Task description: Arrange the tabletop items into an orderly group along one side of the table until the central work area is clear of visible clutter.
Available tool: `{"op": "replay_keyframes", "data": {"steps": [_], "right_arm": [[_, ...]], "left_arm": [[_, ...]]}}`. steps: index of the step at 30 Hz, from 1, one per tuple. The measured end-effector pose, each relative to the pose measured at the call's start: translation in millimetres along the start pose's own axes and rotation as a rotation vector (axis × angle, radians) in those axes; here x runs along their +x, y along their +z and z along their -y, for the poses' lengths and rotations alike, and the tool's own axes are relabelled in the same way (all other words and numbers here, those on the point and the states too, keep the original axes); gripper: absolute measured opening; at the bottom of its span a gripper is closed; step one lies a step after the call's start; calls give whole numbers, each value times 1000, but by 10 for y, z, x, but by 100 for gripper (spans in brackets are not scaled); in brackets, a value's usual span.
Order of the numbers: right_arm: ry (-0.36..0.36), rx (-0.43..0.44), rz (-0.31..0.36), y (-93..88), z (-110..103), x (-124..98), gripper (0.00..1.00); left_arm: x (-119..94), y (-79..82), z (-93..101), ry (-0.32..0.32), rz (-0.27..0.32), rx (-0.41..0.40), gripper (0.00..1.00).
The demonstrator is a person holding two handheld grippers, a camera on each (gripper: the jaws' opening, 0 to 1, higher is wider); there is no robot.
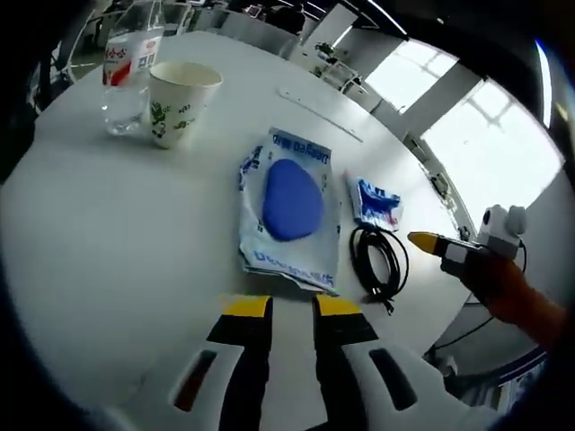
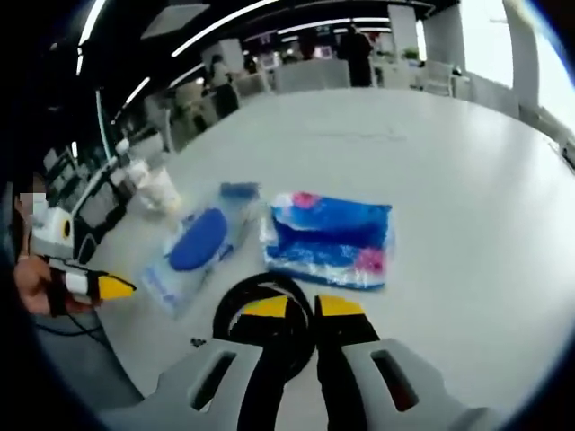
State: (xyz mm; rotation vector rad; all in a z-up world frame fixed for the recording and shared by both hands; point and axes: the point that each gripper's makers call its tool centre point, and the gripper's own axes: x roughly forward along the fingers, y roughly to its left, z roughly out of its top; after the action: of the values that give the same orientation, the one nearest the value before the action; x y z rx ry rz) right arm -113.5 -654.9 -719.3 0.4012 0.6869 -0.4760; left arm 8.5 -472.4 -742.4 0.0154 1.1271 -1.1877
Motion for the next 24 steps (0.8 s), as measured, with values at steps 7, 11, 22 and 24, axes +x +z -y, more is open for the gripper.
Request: {"op": "replay_keyframes", "data": {"steps": [7, 11, 22, 24], "right_arm": [[40, -69, 3, 258, -167, 167, 7], [73, -109, -7, 381, -258, 282, 7], [179, -245, -87, 588, -534, 687, 12], [190, -261, -98, 597, -564, 754, 14]], "left_arm": [[90, 16, 37, -1, -1, -56, 16], [136, 32, 63, -15, 2, -133, 16], [224, 22, 51, -15, -14, -167, 17], [236, 23, 49, -16, -14, -169, 17]]}}
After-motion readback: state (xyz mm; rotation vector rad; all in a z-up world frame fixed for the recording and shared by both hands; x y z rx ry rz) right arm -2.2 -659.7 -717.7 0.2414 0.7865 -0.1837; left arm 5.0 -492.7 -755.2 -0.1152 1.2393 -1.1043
